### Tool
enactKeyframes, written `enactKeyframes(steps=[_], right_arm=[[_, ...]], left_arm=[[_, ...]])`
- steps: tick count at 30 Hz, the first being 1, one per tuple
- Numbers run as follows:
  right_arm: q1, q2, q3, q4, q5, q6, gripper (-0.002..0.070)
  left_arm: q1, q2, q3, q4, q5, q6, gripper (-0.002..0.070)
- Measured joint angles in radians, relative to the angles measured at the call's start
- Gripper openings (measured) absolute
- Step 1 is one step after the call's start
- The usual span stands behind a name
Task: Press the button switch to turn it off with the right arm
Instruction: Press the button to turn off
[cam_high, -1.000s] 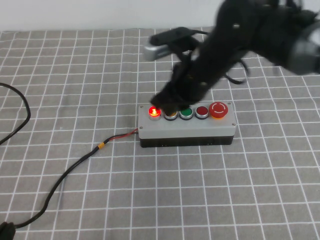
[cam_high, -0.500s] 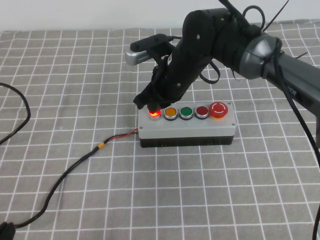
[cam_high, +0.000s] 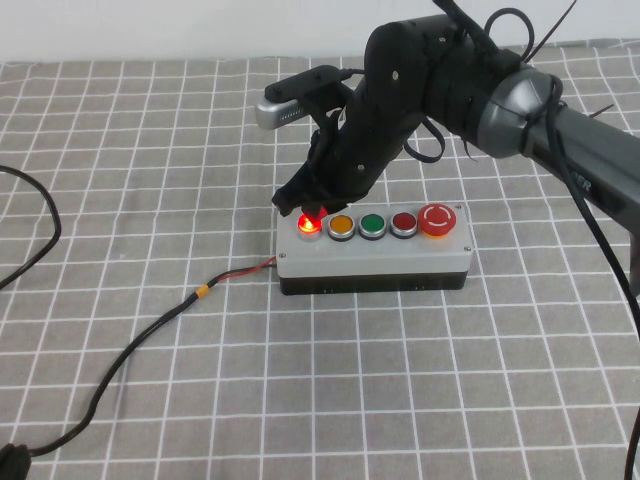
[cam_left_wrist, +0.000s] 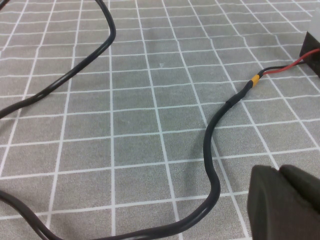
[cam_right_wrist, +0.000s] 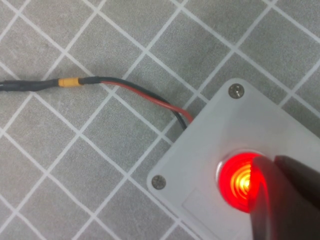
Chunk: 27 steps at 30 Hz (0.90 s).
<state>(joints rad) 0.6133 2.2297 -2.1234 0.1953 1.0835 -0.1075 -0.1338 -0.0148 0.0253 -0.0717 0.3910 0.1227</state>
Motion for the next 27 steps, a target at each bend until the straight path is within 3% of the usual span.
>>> enactKeyframes(steps=[27], right_arm=[[0.0,0.023,-0.025,-0.001,0.034,0.0,-0.0017]], left_arm=[[0.0,0.0,0.0,0.0,0.0,0.0,-0.0003]])
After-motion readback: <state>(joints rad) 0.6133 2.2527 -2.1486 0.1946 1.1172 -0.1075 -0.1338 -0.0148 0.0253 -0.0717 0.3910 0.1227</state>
